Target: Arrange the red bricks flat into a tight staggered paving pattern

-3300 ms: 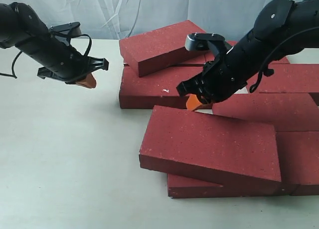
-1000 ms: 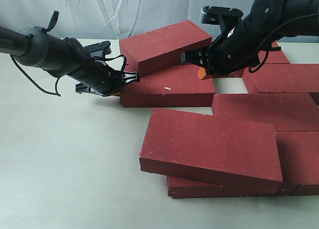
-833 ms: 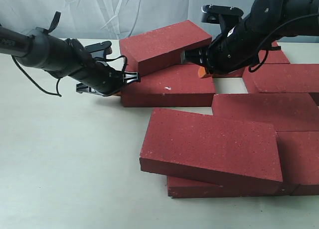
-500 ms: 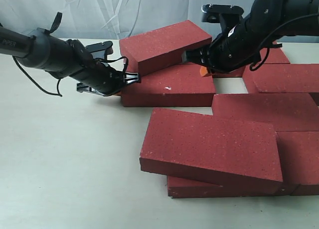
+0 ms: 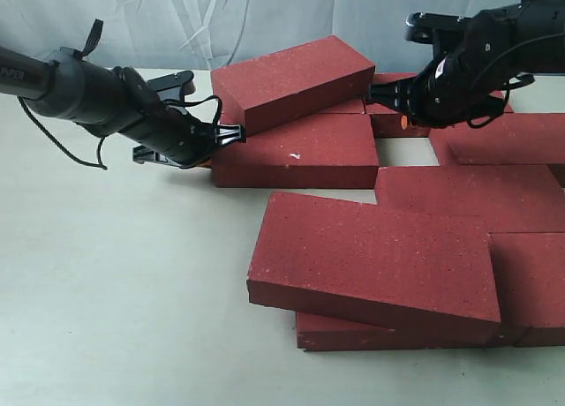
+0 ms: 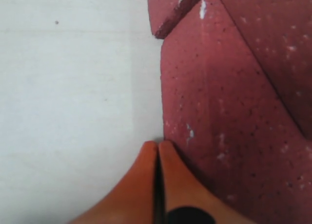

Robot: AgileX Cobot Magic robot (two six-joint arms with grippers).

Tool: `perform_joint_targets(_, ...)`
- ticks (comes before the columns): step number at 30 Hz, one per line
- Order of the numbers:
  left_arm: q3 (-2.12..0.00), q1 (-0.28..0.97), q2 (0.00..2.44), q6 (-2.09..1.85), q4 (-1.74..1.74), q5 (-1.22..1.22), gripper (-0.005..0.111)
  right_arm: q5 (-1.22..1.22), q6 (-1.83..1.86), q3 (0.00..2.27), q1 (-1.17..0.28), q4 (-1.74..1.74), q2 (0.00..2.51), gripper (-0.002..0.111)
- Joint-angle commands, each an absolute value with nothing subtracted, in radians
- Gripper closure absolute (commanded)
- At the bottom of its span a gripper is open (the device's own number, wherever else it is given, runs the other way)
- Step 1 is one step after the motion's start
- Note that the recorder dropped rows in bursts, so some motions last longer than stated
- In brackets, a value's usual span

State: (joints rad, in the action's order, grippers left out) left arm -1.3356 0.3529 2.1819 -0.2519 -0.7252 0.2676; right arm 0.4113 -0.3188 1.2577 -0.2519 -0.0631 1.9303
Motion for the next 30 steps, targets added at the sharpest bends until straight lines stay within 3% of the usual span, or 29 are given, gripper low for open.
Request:
perform_joint_targets(1,-1.36,0.361,2.194,-0.246,-0.717,0.283,0.107,0.357,-0.326,1.264,-0.238,-0.074,1.983,0.109)
perform_joint_targets(14,-1.36,0.282,2.194,-0.239,-0.671,0.318,0.107,0.272,-0.326,1.264,-0.24,-0.054,2.006,0.109)
perform_joint_targets(30,-1.36,0.312,2.194,-0.239,-0.68,0.31,0.107,0.142,-0.323,1.264,-0.27,-0.035,2.094,0.109)
